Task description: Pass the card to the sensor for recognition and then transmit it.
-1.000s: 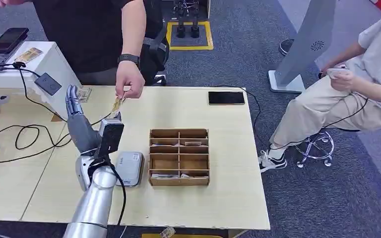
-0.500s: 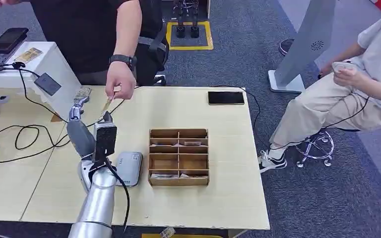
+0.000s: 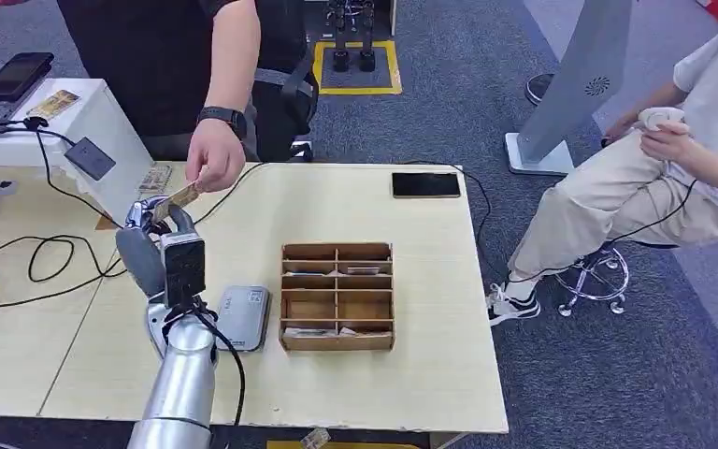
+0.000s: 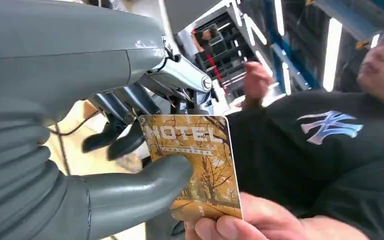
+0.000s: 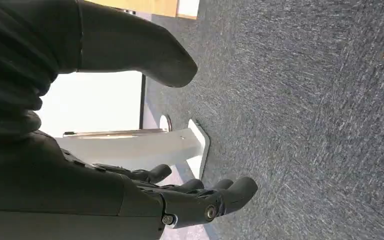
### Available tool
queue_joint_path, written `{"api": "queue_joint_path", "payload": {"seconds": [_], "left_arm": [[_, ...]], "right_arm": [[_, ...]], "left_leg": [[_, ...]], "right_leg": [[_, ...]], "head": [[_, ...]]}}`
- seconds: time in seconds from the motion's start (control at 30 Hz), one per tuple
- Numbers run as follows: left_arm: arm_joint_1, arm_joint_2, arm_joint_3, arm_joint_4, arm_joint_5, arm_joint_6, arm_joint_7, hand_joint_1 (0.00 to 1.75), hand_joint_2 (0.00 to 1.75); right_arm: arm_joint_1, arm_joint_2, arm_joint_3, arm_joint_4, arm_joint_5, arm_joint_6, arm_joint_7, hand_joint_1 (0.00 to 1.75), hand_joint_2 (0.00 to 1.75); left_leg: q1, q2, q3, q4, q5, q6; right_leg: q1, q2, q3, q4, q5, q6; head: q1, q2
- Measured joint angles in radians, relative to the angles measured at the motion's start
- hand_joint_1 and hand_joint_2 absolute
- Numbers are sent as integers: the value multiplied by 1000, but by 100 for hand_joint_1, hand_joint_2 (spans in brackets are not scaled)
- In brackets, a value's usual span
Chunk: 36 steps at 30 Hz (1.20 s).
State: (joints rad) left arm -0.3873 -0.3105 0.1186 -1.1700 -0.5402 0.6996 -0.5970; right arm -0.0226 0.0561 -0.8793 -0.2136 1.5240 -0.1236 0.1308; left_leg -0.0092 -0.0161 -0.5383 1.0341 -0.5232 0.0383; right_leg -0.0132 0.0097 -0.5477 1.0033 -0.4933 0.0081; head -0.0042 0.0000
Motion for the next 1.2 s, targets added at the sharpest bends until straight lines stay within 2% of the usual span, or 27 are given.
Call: {"api": "queue_joint_path", "payload": {"seconds": [0.2,0.27,0.37,0.4,0.47,0.5,0.53,0.6,0.67,0.7,0.77,0.83,0.93,1.2], "left_arm": [[0,0,0,-31,-52,0,-5,175,175],[1,1,4,-45,-138,0,-12,175,175],[14,3,61,-103,-438,1,-21,175,175],[22,3,92,-136,-596,2,-6,175,175],[36,4,142,-188,-799,2,33,175,175],[43,7,163,-207,-880,2,78,175,175],[57,18,165,-214,-930,2,158,175,175],[102,61,132,-213,-939,2,422,175,175],[137,126,45,-207,-940,-22,650,175,175],[145,165,-10,-206,-940,-34,746,175,175],[145,214,-109,-193,-941,-18,866,175,175],[147,257,-205,-164,-941,-10,924,175,175],[151,297,-288,-138,-941,-9,944,175,175],[152,340,-362,-103,-941,-9,947,175,175]], "right_arm": [[0,0,0,1,-3,0,0,0,175],[0,0,0,1,0,0,0,0,175],[0,-1,0,1,5,2,0,0,175],[0,-2,0,1,6,4,0,0,175],[1,-5,0,2,7,6,0,0,175],[1,-5,0,2,9,2,0,0,175],[1,-6,0,2,10,0,0,0,175],[0,-7,0,2,5,0,0,0,175],[1,-7,-2,2,3,-2,0,0,175],[0,-8,-2,2,5,-2,0,0,175],[-3,-8,-7,2,16,-2,0,0,175],[-7,-8,-11,2,19,-2,0,0,175],[-5,-8,-12,2,21,-2,0,0,175],[-5,-8,-13,2,22,-2,0,0,175]], "left_leg": [[0,0,0,0,0,0],[0,0,-1,0,0,0],[0,1,-1,0,0,0],[0,1,-1,0,0,0],[0,1,0,0,0,0],[0,1,0,0,0,0],[0,2,0,0,0,0],[0,5,1,0,-1,0],[1,4,0,0,-1,0],[1,3,0,0,0,0],[1,2,-1,0,0,0],[1,4,0,0,0,0],[0,5,0,0,0,0],[0,4,0,0,0,0]], "right_leg": [[0,0,0,0,0,0],[0,0,0,0,0,0],[0,1,0,0,0,0],[0,1,0,0,0,0],[0,1,0,0,0,0],[0,1,0,0,0,0],[0,1,0,0,0,0],[0,4,-1,0,0,0],[1,5,-2,0,0,0],[1,4,-2,0,0,0],[1,2,-1,0,0,0],[0,3,0,0,0,0],[0,5,-1,0,1,-1],[0,4,-1,0,1,-1]], "head": [[0,0],[0,0],[0,0],[0,0],[0,0],[0,0],[1,0],[0,0],[1,0],[0,0],[0,0],[0,0],[0,0],[0,0]]}}
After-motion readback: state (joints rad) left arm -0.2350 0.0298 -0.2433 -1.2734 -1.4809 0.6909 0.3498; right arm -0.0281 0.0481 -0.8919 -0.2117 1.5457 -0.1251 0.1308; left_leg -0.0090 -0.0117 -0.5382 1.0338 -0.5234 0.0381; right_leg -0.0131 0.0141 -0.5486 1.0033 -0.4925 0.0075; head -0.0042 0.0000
